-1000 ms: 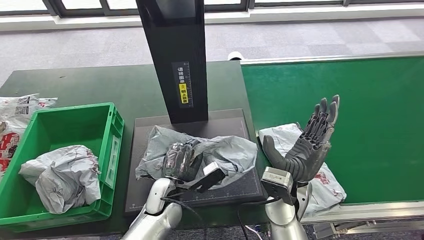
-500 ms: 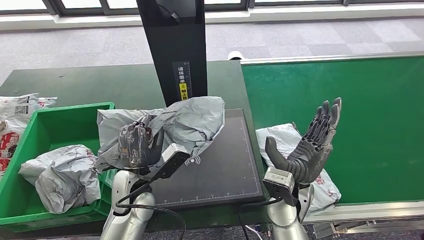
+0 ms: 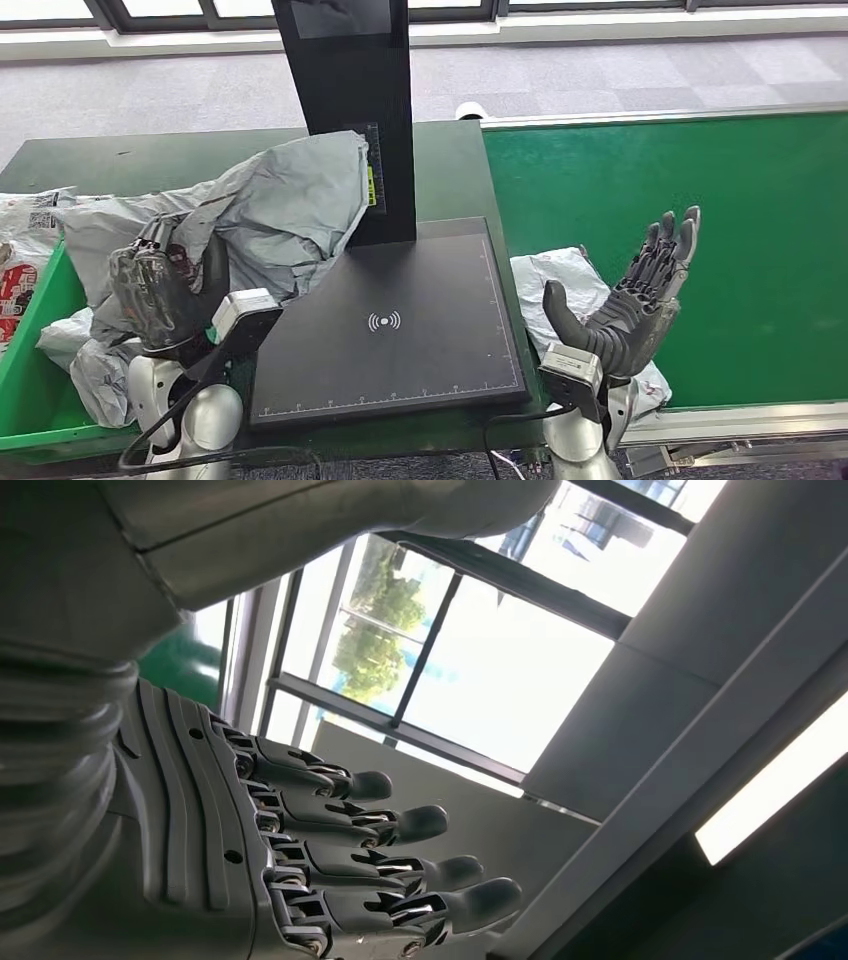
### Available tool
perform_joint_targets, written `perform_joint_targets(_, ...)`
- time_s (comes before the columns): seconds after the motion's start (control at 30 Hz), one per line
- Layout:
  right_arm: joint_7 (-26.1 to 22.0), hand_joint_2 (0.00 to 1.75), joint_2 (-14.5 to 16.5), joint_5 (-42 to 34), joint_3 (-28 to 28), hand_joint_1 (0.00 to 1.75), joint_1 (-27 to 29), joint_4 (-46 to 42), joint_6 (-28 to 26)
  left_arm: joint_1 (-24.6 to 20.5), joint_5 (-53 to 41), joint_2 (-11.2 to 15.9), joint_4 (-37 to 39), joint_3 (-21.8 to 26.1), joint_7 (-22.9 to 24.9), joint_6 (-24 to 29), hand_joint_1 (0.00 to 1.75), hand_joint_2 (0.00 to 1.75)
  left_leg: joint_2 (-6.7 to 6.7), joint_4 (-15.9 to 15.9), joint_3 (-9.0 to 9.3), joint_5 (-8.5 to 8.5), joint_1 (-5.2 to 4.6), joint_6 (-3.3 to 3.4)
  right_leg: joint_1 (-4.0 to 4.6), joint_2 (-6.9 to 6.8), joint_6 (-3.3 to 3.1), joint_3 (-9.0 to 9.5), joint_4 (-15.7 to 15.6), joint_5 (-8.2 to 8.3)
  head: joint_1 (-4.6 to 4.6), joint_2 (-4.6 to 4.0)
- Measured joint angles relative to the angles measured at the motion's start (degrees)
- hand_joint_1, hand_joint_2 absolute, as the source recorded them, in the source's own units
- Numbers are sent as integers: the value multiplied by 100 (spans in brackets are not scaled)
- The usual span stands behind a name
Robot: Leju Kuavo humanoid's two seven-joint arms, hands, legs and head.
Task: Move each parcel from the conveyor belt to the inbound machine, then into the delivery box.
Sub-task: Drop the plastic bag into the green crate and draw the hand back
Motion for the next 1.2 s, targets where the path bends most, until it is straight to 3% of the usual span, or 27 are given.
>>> perform_joint_targets(0.17, 0, 175, 0, -22, -26, 0, 66, -72, 0, 111, -242, 3, -268, 571, 146, -2, 175, 175, 1, 0, 4, 0, 0, 0, 0, 1, 0, 0, 0, 0, -1, 0)
perform_joint_targets(0.4, 0, 175, 0, -35, -26, 0, 90, -103, 0, 117, -518, 11, -308, 1002, 351, -7, 175, 175, 1, 0, 4, 0, -1, 0, 0, 2, 0, 1, 0, 0, 0, 0)
perform_joint_targets(0.63, -1, 175, 0, -109, -43, 0, 255, -207, 0, -269, -325, -4, 197, 2361, -414, -9, 171, 175, 6, 0, 6, 0, 1, 0, 3, 7, -1, -1, 0, 0, -1, 0)
perform_joint_targets(0.87, 0, 175, 0, -111, -64, 0, 368, -291, 0, -438, -898, -17, 498, 3004, -11, -9, 168, 175, 4, 0, 3, 0, 0, 0, 1, 5, -1, 0, 0, 0, 1, 0)
perform_joint_targets(0.93, 0, 175, 0, -107, -65, 0, 376, -291, 0, -492, -1048, -22, 608, 3104, 130, -9, 118, 175, 4, 1, 3, 0, 0, 0, 0, 5, 0, 0, 0, 0, 1, 0)
perform_joint_targets(1.0, 0, 175, 0, -99, -66, 0, 386, -291, 0, -569, -1192, -28, 758, 3212, 260, -9, 43, 175, 3, 1, 4, 0, 0, 0, 0, 4, 0, 2, 0, 0, 1, 0)
perform_joint_targets(1.03, 0, 175, 0, -94, -66, 0, 392, -291, 0, -603, -1258, -29, 839, 3263, 315, -9, 23, 175, 3, 1, 4, 0, 0, 0, 0, 4, 0, 2, 0, 0, 1, 0)
perform_joint_targets(1.1, 0, 175, 0, -84, -66, 0, 411, -291, 0, -661, -1364, -30, 1005, 3357, 390, -9, 0, 175, 3, 1, 4, 0, 0, 0, 1, 3, 0, 2, 0, 0, 1, 0)
perform_joint_targets(1.2, 0, 175, 0, -59, -66, 0, 446, -291, 0, -727, -1381, -32, 1190, 3499, 370, -9, 0, 175, 3, 1, 4, 0, 1, 0, 2, 4, 0, 2, 0, 1, 1, 0)
